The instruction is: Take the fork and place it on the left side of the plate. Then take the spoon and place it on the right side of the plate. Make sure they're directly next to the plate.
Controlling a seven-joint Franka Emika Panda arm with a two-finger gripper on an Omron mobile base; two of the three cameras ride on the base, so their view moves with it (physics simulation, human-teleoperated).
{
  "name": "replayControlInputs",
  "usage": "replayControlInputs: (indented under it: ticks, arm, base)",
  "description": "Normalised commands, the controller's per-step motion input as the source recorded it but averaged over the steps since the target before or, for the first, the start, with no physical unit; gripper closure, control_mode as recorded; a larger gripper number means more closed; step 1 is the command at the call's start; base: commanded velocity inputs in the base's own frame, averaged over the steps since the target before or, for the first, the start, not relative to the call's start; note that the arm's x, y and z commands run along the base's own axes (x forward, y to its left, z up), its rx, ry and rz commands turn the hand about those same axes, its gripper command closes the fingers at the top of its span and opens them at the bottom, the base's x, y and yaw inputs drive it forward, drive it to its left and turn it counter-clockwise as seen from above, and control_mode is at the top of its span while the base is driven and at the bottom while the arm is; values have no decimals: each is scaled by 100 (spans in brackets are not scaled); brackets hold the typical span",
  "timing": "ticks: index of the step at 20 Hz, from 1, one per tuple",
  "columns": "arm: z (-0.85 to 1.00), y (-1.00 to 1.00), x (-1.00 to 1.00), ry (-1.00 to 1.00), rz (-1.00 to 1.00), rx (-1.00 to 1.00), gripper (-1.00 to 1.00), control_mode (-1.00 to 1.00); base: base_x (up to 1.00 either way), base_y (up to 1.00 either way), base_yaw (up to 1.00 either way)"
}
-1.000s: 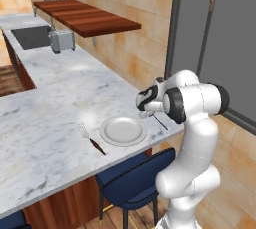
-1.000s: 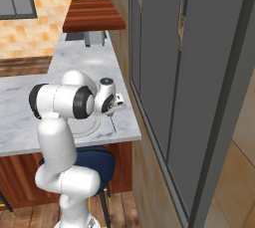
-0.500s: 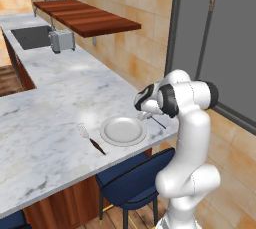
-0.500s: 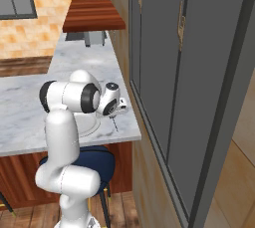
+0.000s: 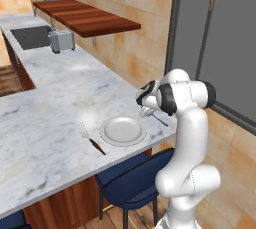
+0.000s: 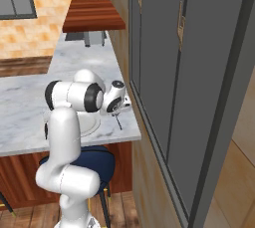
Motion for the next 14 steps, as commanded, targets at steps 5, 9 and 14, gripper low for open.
replayControlInputs:
  ticks: [5,9,14]
  arm:
    - [-1,13,3,0,0,0,-100,-100]
    - [13,11,0,0,-5,0,-100,-100]
    - [31,17,-8,-1,-5,0,-100,-100]
  base:
    - [0,0,0]
    - [0,0,0]
    - [0,0,0]
